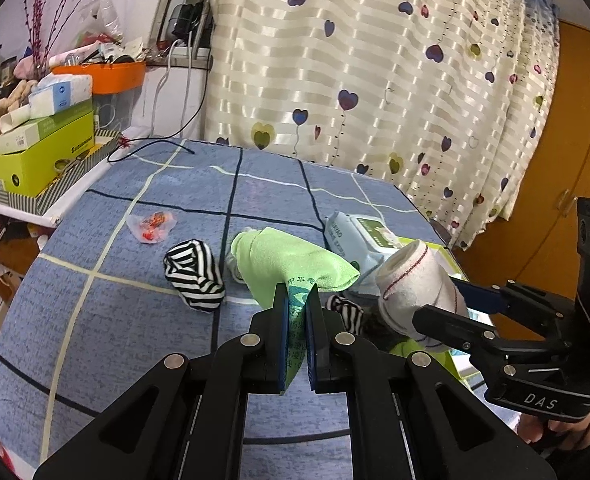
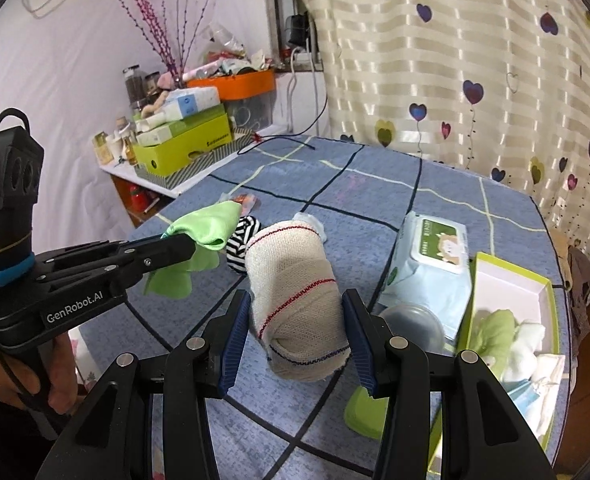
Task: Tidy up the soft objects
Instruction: 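Carry the green cloth and beige sock over the white box with both tools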
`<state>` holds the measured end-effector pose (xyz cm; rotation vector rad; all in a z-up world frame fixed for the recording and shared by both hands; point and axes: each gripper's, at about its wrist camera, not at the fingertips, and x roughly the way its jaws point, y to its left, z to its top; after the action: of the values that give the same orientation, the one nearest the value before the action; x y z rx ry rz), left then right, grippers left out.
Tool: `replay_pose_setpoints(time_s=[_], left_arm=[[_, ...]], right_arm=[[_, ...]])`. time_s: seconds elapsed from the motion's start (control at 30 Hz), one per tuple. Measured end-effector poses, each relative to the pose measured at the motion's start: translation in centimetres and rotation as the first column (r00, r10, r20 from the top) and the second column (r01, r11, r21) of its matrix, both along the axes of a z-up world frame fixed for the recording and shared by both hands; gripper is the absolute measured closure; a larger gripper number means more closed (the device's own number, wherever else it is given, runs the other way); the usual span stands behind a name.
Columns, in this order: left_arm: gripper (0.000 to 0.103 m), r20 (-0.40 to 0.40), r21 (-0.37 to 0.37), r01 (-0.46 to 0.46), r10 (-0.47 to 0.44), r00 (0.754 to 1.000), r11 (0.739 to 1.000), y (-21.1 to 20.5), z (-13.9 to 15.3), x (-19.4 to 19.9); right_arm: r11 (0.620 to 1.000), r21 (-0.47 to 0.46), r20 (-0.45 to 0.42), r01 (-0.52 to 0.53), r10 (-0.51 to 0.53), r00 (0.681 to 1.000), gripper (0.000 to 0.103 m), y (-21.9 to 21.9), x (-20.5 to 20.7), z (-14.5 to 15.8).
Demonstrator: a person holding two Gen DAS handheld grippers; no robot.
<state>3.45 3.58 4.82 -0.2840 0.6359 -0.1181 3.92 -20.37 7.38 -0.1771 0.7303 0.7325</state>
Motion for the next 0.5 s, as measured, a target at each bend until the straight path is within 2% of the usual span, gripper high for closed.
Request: replay_pose_setpoints(time_s=[0.5], left_arm=[[0.096,0.012,0.037,0.064,-0.065,0.998,0.997,-3.8,1.4,0.5]], right_arm=[[0.997,0.047,0.026,0.065,-0.067,0.997,0.057,-4.7,-0.6,1.1]])
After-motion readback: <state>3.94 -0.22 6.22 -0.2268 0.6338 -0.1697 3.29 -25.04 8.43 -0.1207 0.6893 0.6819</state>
